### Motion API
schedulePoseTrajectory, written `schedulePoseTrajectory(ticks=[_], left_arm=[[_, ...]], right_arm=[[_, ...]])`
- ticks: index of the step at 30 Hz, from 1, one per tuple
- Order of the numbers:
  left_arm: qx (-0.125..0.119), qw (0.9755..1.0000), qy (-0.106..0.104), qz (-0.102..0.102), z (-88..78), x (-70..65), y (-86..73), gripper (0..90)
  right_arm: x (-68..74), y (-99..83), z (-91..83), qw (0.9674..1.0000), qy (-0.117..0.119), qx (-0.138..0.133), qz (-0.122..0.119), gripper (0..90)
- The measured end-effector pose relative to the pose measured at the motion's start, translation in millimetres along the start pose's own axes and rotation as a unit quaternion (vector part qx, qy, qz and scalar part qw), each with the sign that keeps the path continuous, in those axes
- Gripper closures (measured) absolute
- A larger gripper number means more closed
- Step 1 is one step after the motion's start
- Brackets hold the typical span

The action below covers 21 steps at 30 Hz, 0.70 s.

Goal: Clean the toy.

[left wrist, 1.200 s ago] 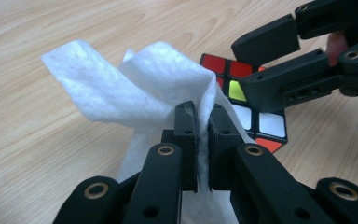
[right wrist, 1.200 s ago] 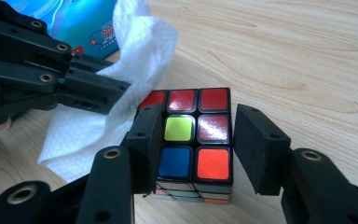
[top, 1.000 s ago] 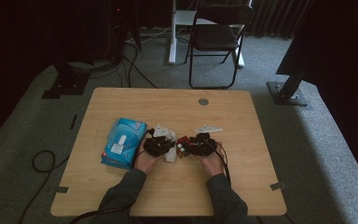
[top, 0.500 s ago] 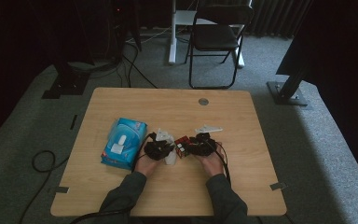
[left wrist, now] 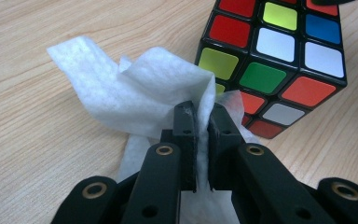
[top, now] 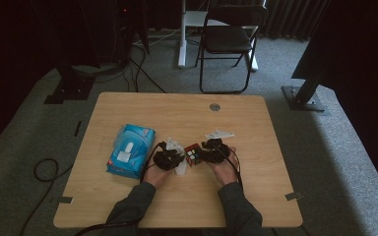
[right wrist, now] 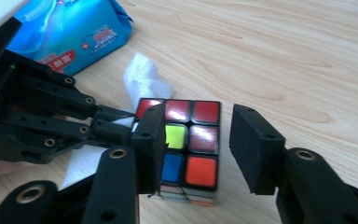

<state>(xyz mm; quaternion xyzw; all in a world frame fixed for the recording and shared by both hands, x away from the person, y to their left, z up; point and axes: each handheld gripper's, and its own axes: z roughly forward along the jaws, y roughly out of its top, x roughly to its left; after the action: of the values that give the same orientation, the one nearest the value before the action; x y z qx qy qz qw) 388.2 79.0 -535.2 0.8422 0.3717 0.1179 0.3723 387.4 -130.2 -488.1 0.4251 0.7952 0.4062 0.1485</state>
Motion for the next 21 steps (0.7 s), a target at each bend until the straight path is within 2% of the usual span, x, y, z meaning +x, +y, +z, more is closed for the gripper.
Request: schedulePoseTrajectory(ticks=[4, 8, 10, 16, 21], left_arm=[[0.0, 1.0, 0.0, 0.0, -0.1, -0.4, -0.1, 83.8], [0.001, 1.0, 0.001, 0.001, -0.2, -0.6, 0.4, 83.7], [0.001, 1.0, 0.001, 0.0, -0.1, -0.5, 0.3, 83.7], [-0.001, 1.0, 0.002, -0.001, 0.2, -1.2, 0.1, 83.6], [0.001, 1.0, 0.002, 0.001, -0.3, -1.4, 0.4, 83.3]], right_arm=[[-0.6, -4.1, 1.5, 0.9999, -0.003, 0.016, -0.002, 60.7], [-0.7, -5.2, 1.6, 0.9999, 0.005, 0.011, 0.001, 67.5], [-0.7, -4.4, 1.9, 0.9999, 0.001, 0.013, 0.003, 69.8], [-1.5, -4.1, 2.4, 0.9999, 0.0, 0.013, 0.005, 71.8], [-4.3, -4.7, 4.3, 0.9997, 0.004, 0.014, 0.02, 72.1]])
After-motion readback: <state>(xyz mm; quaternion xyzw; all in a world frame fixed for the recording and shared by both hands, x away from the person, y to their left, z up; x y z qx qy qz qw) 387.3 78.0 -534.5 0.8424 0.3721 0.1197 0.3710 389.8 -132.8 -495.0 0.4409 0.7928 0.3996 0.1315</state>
